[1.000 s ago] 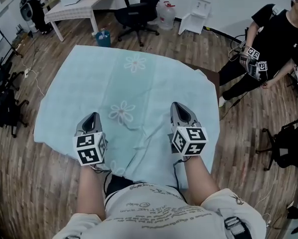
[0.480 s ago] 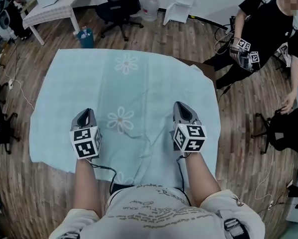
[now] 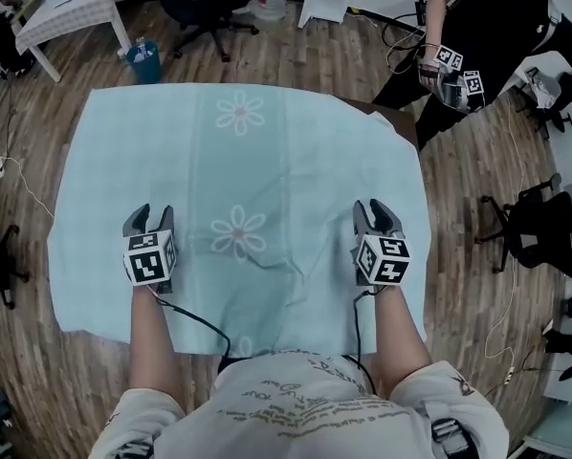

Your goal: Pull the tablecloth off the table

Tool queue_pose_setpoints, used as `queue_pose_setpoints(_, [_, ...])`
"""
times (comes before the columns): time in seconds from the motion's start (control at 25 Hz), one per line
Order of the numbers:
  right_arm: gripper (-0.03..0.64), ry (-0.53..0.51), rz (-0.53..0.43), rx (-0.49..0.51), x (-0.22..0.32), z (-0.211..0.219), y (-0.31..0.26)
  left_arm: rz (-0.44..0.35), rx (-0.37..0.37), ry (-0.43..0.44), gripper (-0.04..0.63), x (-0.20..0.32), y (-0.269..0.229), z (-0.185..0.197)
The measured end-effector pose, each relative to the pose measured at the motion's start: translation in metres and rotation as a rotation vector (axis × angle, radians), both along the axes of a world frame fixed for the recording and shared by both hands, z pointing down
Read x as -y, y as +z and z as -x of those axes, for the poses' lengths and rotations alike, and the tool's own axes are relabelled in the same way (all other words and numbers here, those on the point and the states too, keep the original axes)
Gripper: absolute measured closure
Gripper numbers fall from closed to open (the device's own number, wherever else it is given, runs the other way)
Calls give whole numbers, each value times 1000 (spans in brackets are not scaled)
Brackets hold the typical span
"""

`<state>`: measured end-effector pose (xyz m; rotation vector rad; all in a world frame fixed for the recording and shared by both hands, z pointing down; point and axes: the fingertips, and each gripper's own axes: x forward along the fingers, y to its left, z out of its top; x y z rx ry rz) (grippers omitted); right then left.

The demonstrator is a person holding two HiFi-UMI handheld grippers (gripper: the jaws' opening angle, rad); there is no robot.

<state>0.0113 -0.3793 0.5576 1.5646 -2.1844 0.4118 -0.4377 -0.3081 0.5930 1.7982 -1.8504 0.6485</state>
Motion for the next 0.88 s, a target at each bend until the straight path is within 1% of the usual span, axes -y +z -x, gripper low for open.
queue_pose_setpoints(0.16, [396,68,72,31,3,-28,29,45,-14,-30,340,4,31,31])
queue_pose_setpoints(0.28, [361,106,131,55,10,-39,51,102,6,-28,312,5,55,54])
queue_pose_setpoints(0.44, [353,149,198,68,24,-47,82,151,33,-37,297,7,79,78])
queue_pose_setpoints(0.6, [353,175,249,69,34,-52,109,171,7,-55,293,10,97,86])
queue_pose_setpoints(0.72, [353,176,301,49,41,-52,129,213,-6,-42,293,9,113,85])
queue_pose_setpoints(0.8, [353,174,341,40,43,-51,141,252,-30,-41,293,5,126,83])
queue_pose_setpoints(0.88, [353,173,378,39,43,-51,150,256,-95,-82,290,1,132,83])
